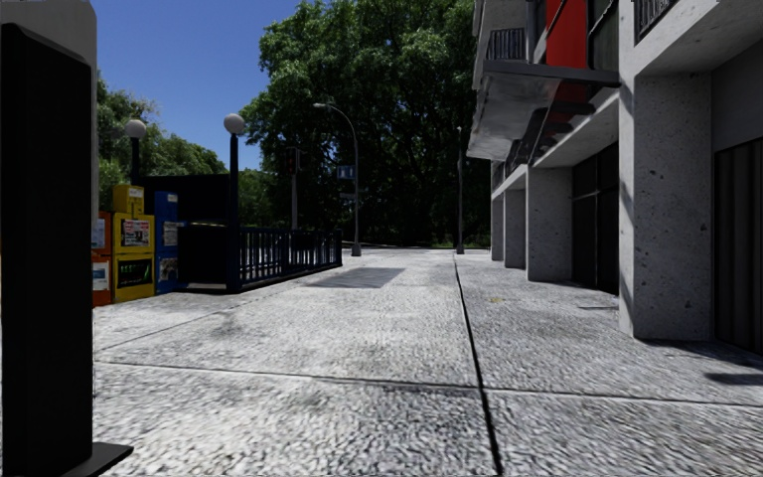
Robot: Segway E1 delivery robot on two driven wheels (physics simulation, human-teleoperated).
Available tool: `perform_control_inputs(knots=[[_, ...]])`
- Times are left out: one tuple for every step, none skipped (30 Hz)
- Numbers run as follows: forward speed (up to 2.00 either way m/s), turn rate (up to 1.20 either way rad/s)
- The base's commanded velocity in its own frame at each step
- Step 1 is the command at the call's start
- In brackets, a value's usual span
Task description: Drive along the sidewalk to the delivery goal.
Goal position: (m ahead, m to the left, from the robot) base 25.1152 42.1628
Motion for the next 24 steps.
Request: perform_control_inputs(knots=[[2.0, 0.0], [2.0, 0.0], [2.0, 0.0], [2.0, 0.0], [2.0, 0.0], [2.0, 0.0], [2.0, 0.0], [2.0, 0.0], [2.0, 0.0], [2.0, 0.0], [2.0, 0.0], [2.0, 0.0], [2.0, 0.0], [2.0, 0.0], [2.0, 0.0], [2.0, 0.0], [2.0, 0.0], [2.0, 0.0], [2.0, 0.0], [2.0, 0.0], [2.0, 0.0], [2.0, 0.0], [2.0, 0.0], [2.0, 0.0]])
